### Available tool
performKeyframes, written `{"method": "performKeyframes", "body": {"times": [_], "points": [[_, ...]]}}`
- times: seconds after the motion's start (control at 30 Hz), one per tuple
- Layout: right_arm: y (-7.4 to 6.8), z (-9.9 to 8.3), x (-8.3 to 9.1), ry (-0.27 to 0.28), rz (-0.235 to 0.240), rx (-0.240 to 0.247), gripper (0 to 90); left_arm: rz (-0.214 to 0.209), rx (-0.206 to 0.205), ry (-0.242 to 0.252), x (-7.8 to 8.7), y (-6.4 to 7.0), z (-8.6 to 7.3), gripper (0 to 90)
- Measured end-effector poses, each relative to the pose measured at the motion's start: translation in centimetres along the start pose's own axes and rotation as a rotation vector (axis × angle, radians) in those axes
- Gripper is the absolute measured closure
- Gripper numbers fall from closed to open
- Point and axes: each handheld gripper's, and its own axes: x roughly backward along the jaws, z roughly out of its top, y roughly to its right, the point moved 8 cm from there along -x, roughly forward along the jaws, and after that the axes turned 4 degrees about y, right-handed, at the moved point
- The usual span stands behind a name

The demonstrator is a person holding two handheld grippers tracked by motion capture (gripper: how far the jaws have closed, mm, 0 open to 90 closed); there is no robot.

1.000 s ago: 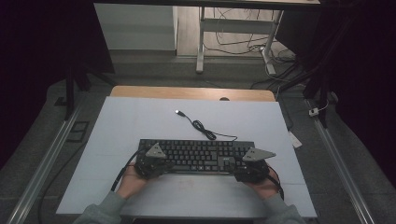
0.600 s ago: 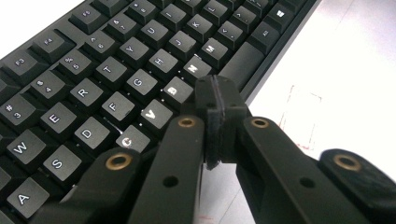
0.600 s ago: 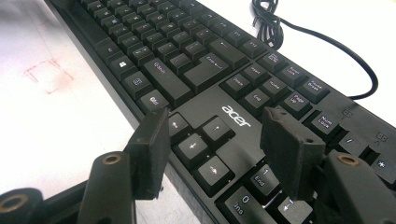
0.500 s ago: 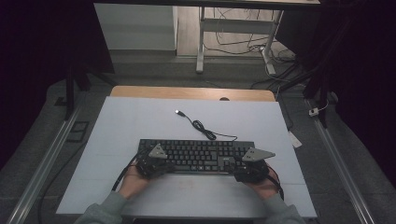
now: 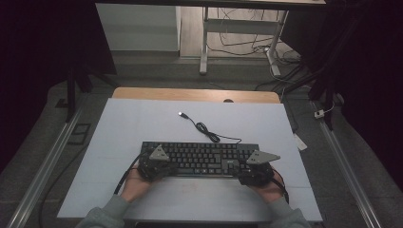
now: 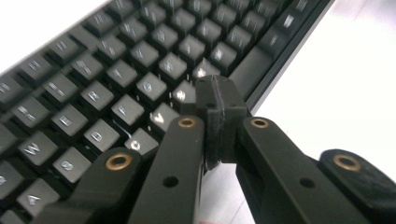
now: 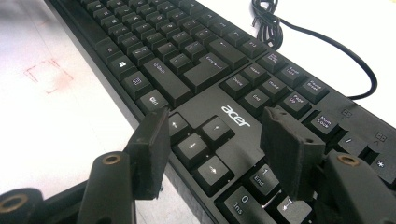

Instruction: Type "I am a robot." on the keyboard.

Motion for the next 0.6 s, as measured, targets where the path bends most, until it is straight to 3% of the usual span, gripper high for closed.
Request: {"method": "performKeyframes", "body": {"times": [0.13,0.37,0.6], "points": [[0.1,0.0,0.0,0.002,-0.002,0.000,43.2,0.002,0.022,0.044,1.1,-0.3,0.5,88.7],[0.1,0.0,0.0,0.001,-0.003,0.003,43.1,0.003,0.037,0.062,2.2,-0.8,0.7,85.4],[0.3,-0.1,0.1,0.002,-0.006,-0.009,43.1,0.025,0.055,0.076,2.9,-1.4,0.7,65.6]]}}
